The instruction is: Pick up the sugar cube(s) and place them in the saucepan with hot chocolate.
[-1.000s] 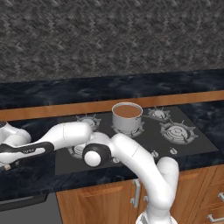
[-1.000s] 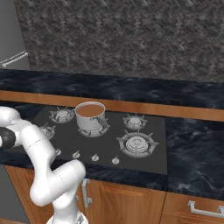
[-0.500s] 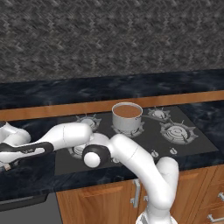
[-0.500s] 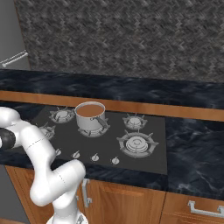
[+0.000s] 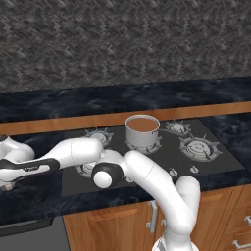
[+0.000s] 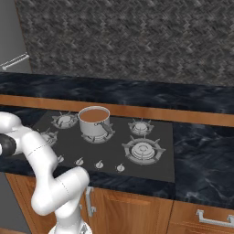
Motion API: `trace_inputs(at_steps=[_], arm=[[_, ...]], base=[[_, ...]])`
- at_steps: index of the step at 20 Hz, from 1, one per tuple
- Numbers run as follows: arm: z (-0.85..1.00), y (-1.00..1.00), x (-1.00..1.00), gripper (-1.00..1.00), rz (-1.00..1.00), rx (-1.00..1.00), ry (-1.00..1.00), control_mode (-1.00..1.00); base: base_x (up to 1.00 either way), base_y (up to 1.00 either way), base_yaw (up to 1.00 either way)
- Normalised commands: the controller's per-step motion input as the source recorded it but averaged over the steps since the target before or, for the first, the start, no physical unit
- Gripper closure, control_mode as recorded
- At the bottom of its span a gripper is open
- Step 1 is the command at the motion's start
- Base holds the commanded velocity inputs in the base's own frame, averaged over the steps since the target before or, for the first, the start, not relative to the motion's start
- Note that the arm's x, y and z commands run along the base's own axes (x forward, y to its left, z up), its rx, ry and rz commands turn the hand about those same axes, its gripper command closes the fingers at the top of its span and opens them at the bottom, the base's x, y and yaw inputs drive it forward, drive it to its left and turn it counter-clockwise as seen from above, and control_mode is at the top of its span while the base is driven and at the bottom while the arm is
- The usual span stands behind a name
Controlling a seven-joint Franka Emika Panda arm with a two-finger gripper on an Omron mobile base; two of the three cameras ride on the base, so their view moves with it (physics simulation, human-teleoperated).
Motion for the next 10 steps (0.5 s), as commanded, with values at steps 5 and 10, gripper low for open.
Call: trace_inputs(at_steps=[5, 10], arm=[[0.05, -0.12, 0.00, 1.00, 0.00, 0.00, 0.04, -1.00], [0.67, -0.53, -0.19, 1.00, 0.00, 0.00, 0.00, -1.00]], base=[[0.00, 0.00, 0.00], [0.00, 0.00, 0.00]])
